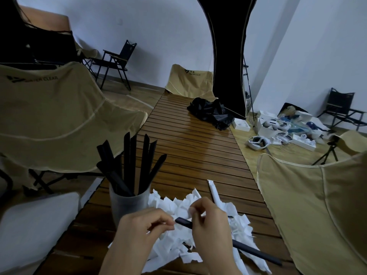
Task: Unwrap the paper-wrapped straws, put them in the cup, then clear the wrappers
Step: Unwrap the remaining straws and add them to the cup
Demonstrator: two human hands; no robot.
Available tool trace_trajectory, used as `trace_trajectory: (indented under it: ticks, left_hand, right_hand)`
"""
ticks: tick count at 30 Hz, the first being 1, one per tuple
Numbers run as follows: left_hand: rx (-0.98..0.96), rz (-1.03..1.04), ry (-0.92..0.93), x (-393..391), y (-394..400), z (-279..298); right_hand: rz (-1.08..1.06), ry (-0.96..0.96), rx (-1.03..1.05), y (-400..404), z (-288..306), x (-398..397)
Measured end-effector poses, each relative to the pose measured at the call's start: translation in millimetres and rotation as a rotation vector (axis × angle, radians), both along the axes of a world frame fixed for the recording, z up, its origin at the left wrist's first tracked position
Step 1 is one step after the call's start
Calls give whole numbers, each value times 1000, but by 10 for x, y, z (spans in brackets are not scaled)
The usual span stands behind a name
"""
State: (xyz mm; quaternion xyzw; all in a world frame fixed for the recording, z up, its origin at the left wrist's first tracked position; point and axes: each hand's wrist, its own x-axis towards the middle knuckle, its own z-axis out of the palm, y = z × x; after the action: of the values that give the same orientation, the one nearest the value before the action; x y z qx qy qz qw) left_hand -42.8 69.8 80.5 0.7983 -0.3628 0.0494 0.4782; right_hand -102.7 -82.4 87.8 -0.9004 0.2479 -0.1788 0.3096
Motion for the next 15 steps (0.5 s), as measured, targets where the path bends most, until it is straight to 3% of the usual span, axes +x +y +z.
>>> trace_trajectory:
  ticks: [8, 15]
  left_hand:
    - [10, 57, 27, 127, 34, -142]
    - [329, 46, 134, 85, -25, -199]
  right_hand:
    - [-64, -35, -10, -115, -10, -31]
    - [49, 124, -179, -102, -91, -18]
